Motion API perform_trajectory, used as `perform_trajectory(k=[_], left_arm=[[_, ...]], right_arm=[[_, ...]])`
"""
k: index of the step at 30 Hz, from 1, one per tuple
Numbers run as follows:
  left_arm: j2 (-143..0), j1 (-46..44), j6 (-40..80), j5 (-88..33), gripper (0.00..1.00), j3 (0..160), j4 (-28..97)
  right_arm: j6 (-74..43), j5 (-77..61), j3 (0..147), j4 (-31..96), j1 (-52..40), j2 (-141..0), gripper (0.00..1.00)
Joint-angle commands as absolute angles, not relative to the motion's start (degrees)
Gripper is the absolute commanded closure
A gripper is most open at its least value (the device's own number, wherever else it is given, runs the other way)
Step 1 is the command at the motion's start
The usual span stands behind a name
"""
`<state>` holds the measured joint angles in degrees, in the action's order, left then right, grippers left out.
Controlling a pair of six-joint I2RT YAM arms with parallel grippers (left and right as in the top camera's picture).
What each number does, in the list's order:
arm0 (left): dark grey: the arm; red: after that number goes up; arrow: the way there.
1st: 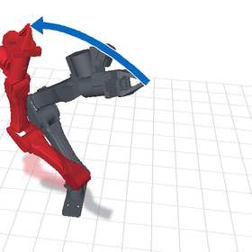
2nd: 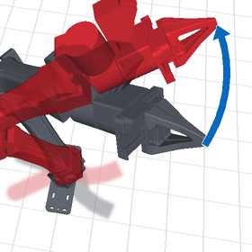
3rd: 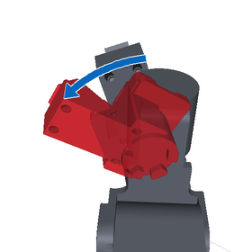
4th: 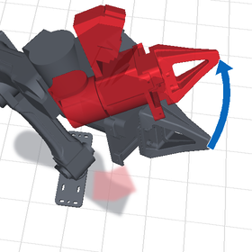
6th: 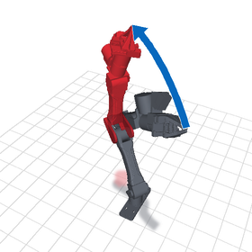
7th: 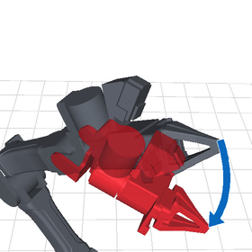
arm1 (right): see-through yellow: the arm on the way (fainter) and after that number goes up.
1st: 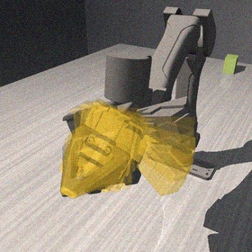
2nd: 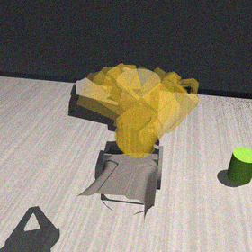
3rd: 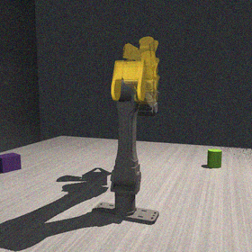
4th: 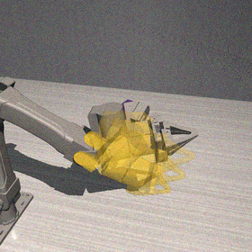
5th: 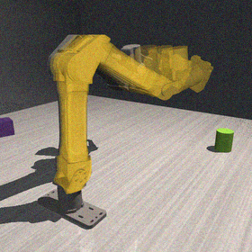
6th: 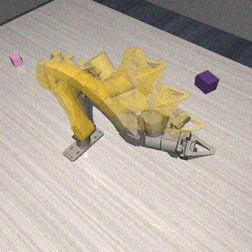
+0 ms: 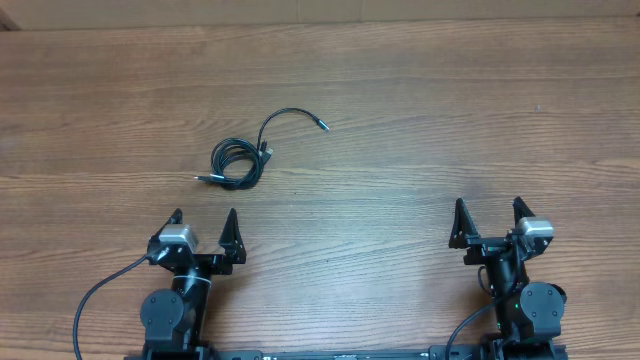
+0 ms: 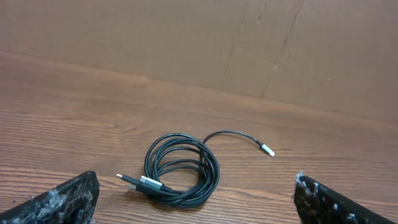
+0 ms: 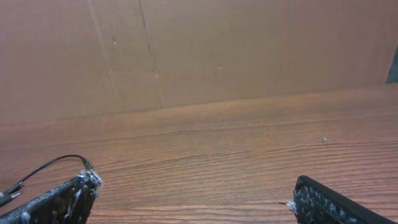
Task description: Untangle cables
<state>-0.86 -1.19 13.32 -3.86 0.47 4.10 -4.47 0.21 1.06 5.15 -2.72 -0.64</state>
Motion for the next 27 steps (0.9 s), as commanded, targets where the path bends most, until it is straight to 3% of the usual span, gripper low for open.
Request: perform_trajectory(k=[1,27], left_arm=[[-0.27,-1.52,12.58,-3.14,0.01,0.27,4.27],[-0.25,-1.52,6.83,0.03,0.00,0.27,4.45]], right_arm=[[-4.25,0.36,0.45,4.80,-3.05,-0.16,0.00],[-4.45,0.36,0.45,4.82,-3.05,-0.16,0.00]])
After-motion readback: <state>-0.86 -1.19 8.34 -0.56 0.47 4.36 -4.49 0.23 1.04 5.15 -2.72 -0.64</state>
